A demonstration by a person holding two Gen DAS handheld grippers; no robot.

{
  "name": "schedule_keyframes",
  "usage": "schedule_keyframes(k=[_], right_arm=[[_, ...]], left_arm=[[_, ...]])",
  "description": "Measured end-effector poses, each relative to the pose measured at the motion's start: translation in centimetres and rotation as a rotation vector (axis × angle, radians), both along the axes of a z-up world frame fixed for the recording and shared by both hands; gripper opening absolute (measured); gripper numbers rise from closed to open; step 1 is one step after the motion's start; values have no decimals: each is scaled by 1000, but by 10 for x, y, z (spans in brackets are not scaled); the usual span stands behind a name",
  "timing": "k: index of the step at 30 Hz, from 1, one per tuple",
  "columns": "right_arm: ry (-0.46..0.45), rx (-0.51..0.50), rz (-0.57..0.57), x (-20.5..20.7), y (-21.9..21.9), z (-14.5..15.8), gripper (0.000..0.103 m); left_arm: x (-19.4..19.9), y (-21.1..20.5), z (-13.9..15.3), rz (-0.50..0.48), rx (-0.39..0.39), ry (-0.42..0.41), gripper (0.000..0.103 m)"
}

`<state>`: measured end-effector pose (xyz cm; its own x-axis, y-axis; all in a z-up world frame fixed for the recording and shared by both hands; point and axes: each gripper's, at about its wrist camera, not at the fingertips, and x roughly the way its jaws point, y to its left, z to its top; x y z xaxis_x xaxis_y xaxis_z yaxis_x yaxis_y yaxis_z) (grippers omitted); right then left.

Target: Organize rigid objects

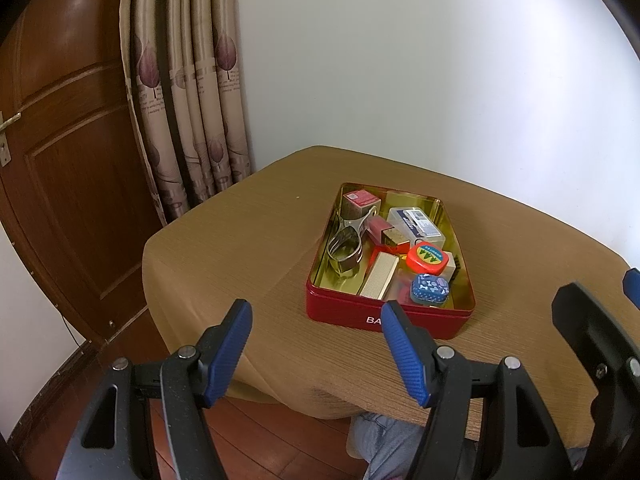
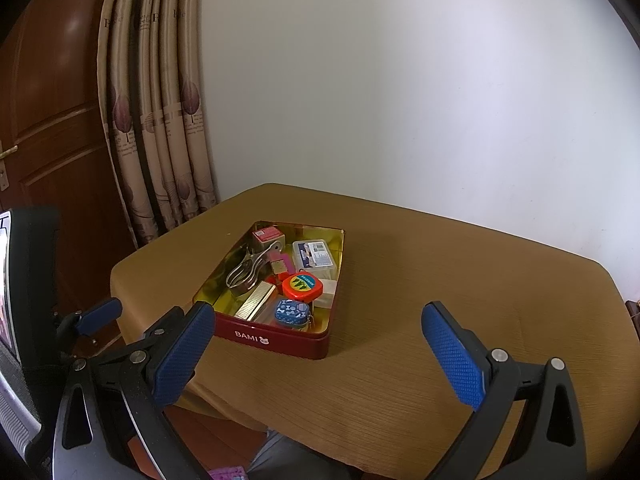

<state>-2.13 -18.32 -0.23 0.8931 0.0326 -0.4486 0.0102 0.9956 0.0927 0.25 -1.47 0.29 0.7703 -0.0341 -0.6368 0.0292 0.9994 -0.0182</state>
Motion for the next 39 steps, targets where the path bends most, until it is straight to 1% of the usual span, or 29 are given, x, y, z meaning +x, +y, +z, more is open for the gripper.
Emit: schedule_keyframes(k=[9,19,25,31,34,39], right_arm=[[0,1,0,0,0,0,102],[1,2,-1,0,1,0,102],[1,4,0,-2,3,-1,102],[6,4,5,-2,4,-2,102],[6,4,4,-3,6,-2,102],[9,4,2,-6,8,-3,102]], left_arm=[[-1,-2,0,-1,21,-14,69],[-1,-3,0,0,27,-11,69],[-4,-5,2,-4,44,-32,69],[-4,-4,2,-1,48,-33,69],[-3,-5,2,0,63,-30,69],[-2,-3,1,-2,53,-18,69]])
